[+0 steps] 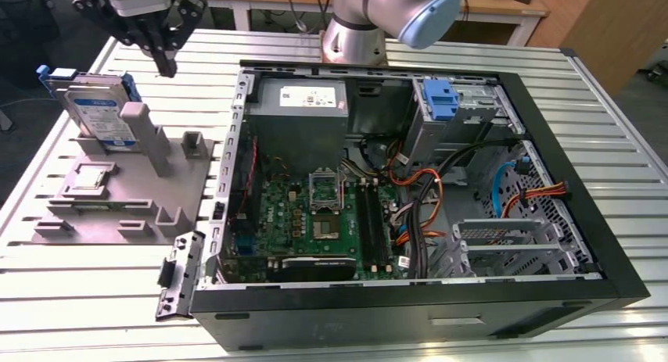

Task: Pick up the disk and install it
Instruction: 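Reach for the disk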

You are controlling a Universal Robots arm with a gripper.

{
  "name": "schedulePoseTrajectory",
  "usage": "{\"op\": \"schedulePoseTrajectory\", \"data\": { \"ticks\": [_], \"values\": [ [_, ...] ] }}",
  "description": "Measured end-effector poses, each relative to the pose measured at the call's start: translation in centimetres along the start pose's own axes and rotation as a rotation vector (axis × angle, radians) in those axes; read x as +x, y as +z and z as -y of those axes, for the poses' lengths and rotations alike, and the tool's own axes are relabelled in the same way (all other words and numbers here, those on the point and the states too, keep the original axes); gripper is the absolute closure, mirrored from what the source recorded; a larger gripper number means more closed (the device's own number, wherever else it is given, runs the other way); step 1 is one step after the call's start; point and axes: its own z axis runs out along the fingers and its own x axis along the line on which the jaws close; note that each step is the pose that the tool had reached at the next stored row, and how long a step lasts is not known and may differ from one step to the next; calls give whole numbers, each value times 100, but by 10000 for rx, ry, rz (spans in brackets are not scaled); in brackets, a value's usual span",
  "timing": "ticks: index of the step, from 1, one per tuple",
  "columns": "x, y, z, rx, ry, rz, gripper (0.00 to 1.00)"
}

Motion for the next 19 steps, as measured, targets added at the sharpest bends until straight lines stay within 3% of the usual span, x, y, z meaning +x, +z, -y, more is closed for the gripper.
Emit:
{"op": "schedulePoseTrajectory", "data": {
  "ticks": [4, 9, 19],
  "values": [
    [182, 5, -3, -1, -2, 0, 90],
    [323, 10, -10, -17, 2, -7, 90],
    [358, 24, -7, -25, 4, -9, 90]
  ]
}}
